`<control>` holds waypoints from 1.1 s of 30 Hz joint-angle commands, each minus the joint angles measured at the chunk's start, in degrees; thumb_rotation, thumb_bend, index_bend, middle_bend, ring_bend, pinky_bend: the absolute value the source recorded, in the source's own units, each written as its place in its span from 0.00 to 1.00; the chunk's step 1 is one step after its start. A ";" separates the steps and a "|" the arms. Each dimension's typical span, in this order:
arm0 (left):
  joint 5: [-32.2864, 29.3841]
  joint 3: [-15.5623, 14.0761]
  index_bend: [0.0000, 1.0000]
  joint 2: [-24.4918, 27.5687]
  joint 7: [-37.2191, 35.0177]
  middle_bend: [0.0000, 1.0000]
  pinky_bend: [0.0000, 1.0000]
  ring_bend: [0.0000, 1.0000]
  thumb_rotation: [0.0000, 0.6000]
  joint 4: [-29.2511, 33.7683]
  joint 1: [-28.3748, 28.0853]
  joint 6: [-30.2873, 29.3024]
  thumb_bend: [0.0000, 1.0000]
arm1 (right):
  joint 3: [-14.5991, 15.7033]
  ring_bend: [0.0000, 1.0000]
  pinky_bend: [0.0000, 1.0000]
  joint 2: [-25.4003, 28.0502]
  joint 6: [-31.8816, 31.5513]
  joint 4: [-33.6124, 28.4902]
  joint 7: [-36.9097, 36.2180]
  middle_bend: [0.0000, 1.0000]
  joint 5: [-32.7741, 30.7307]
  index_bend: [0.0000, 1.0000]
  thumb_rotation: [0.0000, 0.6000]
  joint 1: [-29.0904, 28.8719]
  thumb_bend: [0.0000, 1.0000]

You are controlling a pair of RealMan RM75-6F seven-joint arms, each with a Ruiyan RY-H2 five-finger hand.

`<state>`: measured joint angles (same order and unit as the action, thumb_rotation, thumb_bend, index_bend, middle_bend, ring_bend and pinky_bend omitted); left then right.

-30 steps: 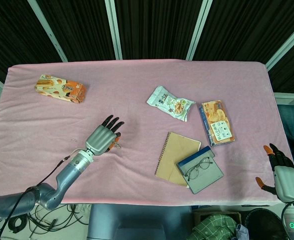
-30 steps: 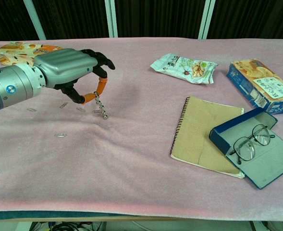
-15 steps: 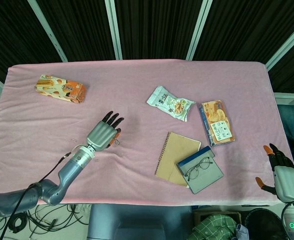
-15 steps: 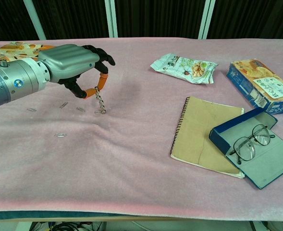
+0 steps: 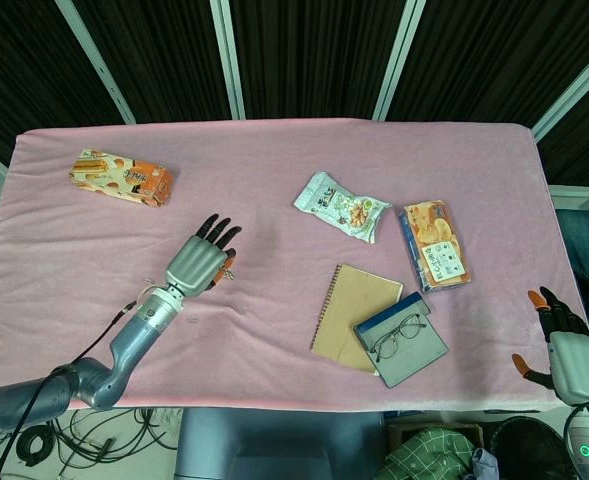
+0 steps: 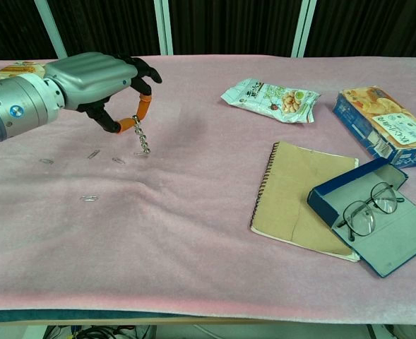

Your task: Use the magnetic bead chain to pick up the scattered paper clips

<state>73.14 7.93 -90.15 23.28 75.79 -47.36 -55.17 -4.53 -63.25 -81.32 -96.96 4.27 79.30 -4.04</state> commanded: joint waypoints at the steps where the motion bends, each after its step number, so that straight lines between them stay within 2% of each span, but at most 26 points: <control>1: -0.63 0.31 0.55 1.29 0.04 0.11 0.00 0.00 1.00 0.97 0.49 -0.28 0.44 | 0.01 0.08 0.17 -0.01 -0.03 -0.01 0.05 0.01 0.03 0.00 1.00 0.01 0.16; 12: -2.77 -0.79 0.55 3.86 -0.13 0.11 0.00 0.00 1.00 1.24 2.14 0.80 0.44 | -0.01 0.08 0.17 -0.04 -0.13 -0.12 0.30 0.01 -0.05 0.00 1.00 0.05 0.16; 19: -1.53 -1.69 0.55 4.04 -2.76 0.11 0.00 0.00 1.00 0.98 2.66 1.32 0.44 | -0.04 0.08 0.17 -0.03 -0.07 -0.06 0.28 0.01 -0.13 0.00 1.00 0.02 0.16; 33: -2.09 -2.04 0.55 4.64 -0.32 0.11 0.00 0.00 1.00 2.80 3.56 0.31 0.44 | -0.02 0.08 0.17 -0.05 -0.12 -0.08 0.31 0.01 0.00 0.00 1.00 0.02 0.16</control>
<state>71.08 5.86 -85.53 22.93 78.55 -43.82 -54.83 -4.55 -63.31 -81.45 -97.04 4.59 79.30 -4.03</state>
